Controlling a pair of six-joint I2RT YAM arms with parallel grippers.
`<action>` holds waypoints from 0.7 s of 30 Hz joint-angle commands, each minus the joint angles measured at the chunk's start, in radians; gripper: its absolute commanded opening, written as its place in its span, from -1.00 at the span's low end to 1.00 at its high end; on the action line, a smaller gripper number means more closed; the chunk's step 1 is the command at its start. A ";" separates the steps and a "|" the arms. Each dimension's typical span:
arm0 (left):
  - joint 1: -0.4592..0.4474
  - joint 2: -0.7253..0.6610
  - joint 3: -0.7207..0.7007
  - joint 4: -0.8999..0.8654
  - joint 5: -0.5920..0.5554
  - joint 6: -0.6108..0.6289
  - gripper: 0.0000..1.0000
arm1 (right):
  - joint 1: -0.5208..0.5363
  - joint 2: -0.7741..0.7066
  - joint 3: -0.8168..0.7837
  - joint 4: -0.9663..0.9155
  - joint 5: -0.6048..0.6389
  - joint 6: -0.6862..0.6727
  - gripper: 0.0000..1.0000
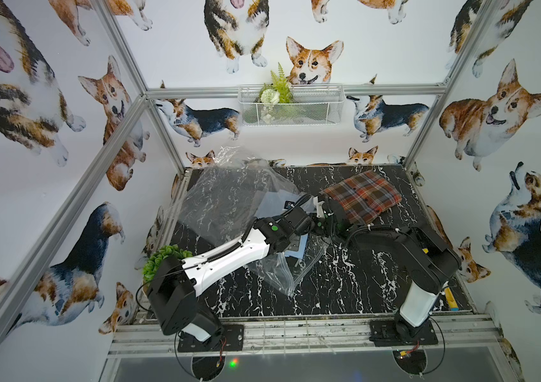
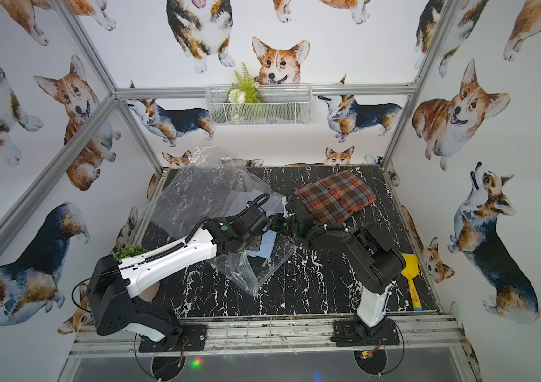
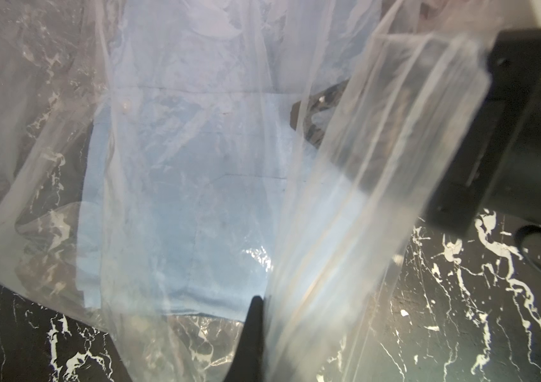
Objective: Take the shirt out of the vacuum bag
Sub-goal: Take out the shirt from the vacuum bag.
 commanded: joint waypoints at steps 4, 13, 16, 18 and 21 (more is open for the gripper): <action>0.002 0.001 -0.009 0.003 0.001 -0.015 -1.00 | 0.002 -0.040 0.004 0.056 0.007 0.016 -0.32; 0.001 0.006 -0.005 0.009 0.009 -0.016 -1.00 | 0.008 0.026 0.036 0.067 -0.027 0.031 -0.18; 0.002 0.002 -0.001 0.003 0.005 -0.014 -1.00 | 0.011 0.046 0.030 0.069 -0.022 0.028 -0.07; 0.001 0.000 -0.003 0.001 0.002 -0.012 -1.00 | 0.011 0.055 0.024 0.079 -0.018 0.031 -0.01; 0.001 0.000 -0.005 0.002 0.002 -0.012 -1.00 | 0.011 0.075 0.025 0.100 -0.019 0.035 0.00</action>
